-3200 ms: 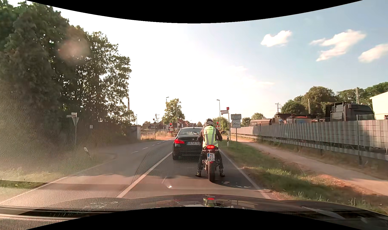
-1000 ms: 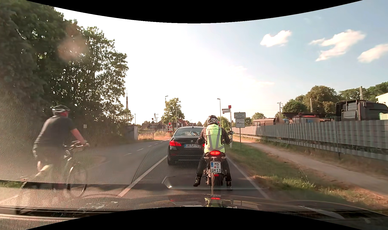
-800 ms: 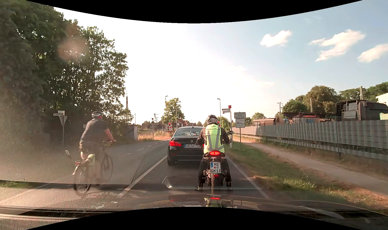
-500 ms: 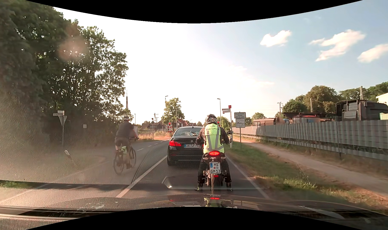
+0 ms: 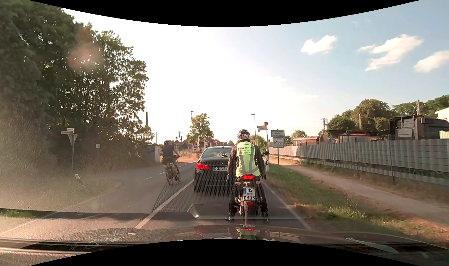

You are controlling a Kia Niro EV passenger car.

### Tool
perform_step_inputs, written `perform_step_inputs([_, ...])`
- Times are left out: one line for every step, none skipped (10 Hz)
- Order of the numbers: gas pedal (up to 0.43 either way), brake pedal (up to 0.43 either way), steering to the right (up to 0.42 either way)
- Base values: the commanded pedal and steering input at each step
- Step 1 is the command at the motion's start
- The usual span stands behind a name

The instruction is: Follow the waypoints while adhering to traffic rules and regulations

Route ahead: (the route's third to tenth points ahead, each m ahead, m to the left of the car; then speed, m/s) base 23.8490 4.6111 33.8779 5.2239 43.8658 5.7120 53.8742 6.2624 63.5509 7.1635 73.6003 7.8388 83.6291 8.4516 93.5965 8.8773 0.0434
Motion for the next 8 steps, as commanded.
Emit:
perform_step_inputs([0.0,0.14,0.0])
perform_step_inputs([0.0,0.14,0.0])
perform_step_inputs([0.0,0.14,-0.001])
perform_step_inputs([0.0,0.14,0.0])
perform_step_inputs([0.0,0.14,0.0])
perform_step_inputs([0.0,0.14,0.0])
perform_step_inputs([0.0,0.14,0.0])
perform_step_inputs([0.0,0.146,0.0])
